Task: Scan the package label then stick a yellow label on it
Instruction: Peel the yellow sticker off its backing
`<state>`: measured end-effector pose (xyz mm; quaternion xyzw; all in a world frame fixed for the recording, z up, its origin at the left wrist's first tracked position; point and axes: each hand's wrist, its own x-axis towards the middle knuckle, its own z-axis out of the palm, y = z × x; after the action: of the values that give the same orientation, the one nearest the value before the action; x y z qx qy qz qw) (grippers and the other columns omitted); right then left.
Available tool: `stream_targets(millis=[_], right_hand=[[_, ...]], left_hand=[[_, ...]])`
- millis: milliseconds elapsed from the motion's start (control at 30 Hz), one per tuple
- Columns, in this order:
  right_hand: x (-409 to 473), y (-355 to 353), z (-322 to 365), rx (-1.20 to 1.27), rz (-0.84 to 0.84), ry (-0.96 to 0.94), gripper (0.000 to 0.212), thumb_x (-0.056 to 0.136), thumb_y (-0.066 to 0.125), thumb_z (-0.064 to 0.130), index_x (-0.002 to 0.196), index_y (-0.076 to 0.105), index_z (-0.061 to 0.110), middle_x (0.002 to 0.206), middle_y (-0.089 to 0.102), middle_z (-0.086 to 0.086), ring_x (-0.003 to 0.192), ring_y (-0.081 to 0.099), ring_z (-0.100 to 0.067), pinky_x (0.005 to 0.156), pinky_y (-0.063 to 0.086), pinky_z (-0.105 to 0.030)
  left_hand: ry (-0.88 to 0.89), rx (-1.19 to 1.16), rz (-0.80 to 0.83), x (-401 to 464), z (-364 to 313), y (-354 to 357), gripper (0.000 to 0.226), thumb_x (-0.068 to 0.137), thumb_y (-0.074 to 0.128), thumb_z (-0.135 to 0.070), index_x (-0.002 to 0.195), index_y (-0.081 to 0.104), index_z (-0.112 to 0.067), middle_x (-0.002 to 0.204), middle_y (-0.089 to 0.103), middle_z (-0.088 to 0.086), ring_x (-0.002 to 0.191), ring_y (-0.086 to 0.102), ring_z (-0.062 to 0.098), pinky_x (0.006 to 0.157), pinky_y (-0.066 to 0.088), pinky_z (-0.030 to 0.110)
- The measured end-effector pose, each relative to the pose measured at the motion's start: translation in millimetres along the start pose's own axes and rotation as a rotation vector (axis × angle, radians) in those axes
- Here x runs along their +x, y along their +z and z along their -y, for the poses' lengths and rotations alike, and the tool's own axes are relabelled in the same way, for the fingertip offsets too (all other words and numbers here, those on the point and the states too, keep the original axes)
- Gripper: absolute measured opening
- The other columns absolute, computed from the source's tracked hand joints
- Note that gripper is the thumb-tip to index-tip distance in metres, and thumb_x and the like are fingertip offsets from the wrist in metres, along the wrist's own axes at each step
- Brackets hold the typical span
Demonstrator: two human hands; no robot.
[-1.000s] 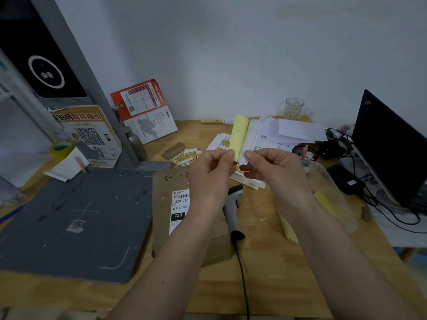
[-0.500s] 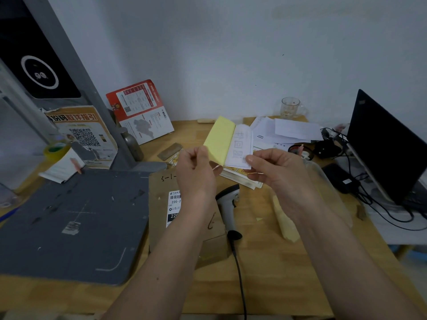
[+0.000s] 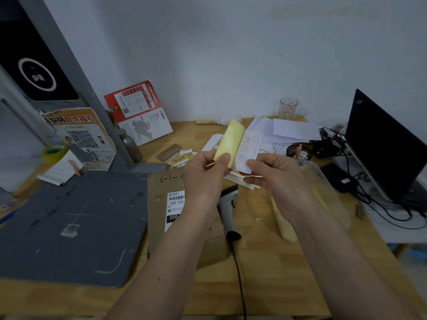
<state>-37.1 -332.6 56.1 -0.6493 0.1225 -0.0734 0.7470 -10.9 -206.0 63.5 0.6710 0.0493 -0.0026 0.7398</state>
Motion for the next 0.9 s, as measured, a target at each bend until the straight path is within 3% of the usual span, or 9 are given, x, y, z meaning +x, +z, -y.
stream_targets(millis=[100, 267, 433, 633, 833, 900], right_hand=[[-0.6, -3.9, -0.4, -0.002, 0.002, 0.010, 0.010, 0.088, 0.062, 0.004, 0.084, 0.071, 0.005, 0.100, 0.073, -0.007, 0.085, 0.070, -0.019, 0.077, 0.058, -0.034], [0.6, -15.2, -1.2, 0.023, -0.019, 0.024, 0.012, 0.085, 0.066, 0.006, 0.074, 0.068, 0.008, 0.087, 0.072, -0.003, 0.075, 0.067, -0.015, 0.076, 0.057, -0.033], [3.6, -34.8, -5.4, 0.037, -0.035, 0.041, 0.007, 0.085, 0.066, 0.005, 0.080, 0.070, 0.001, 0.094, 0.073, -0.014, 0.077, 0.068, -0.020, 0.076, 0.058, -0.032], [7.0, -61.7, -8.0, -0.055, 0.083, 0.121, 0.016, 0.087, 0.062, 0.005, 0.091, 0.070, -0.008, 0.098, 0.074, -0.015, 0.084, 0.068, -0.024, 0.069, 0.056, -0.027], [-1.2, -85.0, -1.3, 0.038, 0.132, 0.196, 0.009, 0.081, 0.064, 0.003, 0.084, 0.071, -0.001, 0.084, 0.075, -0.013, 0.073, 0.069, -0.021, 0.065, 0.058, -0.027], [-3.8, -93.0, 0.9, 0.109, 0.142, 0.221, 0.018, 0.073, 0.066, 0.007, 0.088, 0.070, -0.003, 0.083, 0.074, -0.014, 0.071, 0.070, -0.021, 0.061, 0.057, -0.026]], left_hand=[[-0.027, -0.036, -0.028, 7.2, 1.4, 3.5, 0.011, 0.095, 0.055, -0.012, 0.104, 0.058, -0.007, 0.107, 0.067, 0.011, 0.089, 0.070, 0.017, 0.068, 0.059, 0.021], [-0.070, -0.032, -0.094, 23.9, 2.2, 14.0, 0.000, 0.093, 0.056, -0.015, 0.093, 0.056, -0.015, 0.109, 0.064, 0.010, 0.101, 0.065, 0.026, 0.076, 0.060, 0.033], [0.035, 0.008, -0.134, 33.8, 7.1, 25.6, 0.019, 0.090, 0.063, -0.017, 0.074, 0.055, -0.024, 0.077, 0.060, -0.005, 0.077, 0.057, 0.017, 0.079, 0.055, 0.046], [0.188, 0.022, -0.110, 46.0, 1.0, 38.4, 0.010, 0.086, 0.067, -0.010, 0.080, 0.066, -0.018, 0.081, 0.068, -0.001, 0.069, 0.060, 0.005, 0.063, 0.050, 0.012], [0.229, 0.077, -0.060, 57.8, -0.8, 57.3, 0.007, 0.083, 0.072, -0.012, 0.089, 0.073, -0.016, 0.081, 0.070, -0.008, 0.076, 0.066, 0.005, 0.069, 0.053, 0.012], [0.219, 0.099, -0.034, 63.1, 1.8, 63.0, 0.009, 0.082, 0.073, -0.013, 0.091, 0.074, -0.015, 0.084, 0.072, -0.006, 0.080, 0.067, 0.008, 0.071, 0.054, 0.016]])
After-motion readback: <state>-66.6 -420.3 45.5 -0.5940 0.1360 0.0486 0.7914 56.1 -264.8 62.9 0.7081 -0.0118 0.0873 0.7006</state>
